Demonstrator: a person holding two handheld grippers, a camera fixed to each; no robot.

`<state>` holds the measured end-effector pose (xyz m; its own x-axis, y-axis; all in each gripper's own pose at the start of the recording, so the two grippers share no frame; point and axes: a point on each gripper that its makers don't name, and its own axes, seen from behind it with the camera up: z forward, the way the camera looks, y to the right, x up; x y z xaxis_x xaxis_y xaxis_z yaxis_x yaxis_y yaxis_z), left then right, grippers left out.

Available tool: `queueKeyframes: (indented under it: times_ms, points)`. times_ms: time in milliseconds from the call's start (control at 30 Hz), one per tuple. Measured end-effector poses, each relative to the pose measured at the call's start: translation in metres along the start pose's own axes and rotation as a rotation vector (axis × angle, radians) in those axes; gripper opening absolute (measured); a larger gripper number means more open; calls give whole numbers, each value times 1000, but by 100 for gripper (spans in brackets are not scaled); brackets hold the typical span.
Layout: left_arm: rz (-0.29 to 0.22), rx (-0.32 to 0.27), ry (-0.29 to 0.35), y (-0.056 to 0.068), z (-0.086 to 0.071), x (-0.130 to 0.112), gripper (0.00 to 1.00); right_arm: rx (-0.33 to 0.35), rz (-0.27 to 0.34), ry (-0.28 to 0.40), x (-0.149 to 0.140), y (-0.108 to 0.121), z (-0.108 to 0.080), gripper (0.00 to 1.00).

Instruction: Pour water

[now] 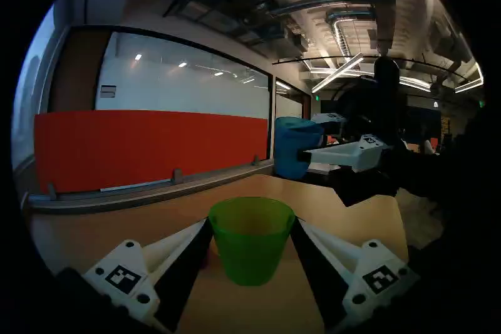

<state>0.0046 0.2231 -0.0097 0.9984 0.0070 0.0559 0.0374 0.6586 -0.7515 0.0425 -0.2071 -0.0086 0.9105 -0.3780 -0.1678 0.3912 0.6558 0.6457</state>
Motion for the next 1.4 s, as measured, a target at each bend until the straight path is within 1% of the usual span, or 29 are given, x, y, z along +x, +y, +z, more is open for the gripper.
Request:
queueKeyframes:
  times_ms: [200, 567, 967, 1167, 1400]
  points:
    - [4, -18, 10, 9, 2, 5, 87, 1, -54, 6, 12, 3, -1, 87]
    - [3, -36, 19, 19, 7, 9, 87, 15, -191, 2, 32, -1, 3, 87]
    - [4, -49, 26, 26, 13, 10, 87, 11, -335, 15, 58, 4, 15, 87]
    - [4, -54, 26, 27, 16, 9, 87, 0, -411, 12, 65, 7, 20, 87]
    - [7, -61, 24, 31, 18, 11, 87, -15, -476, 10, 70, 11, 26, 87]
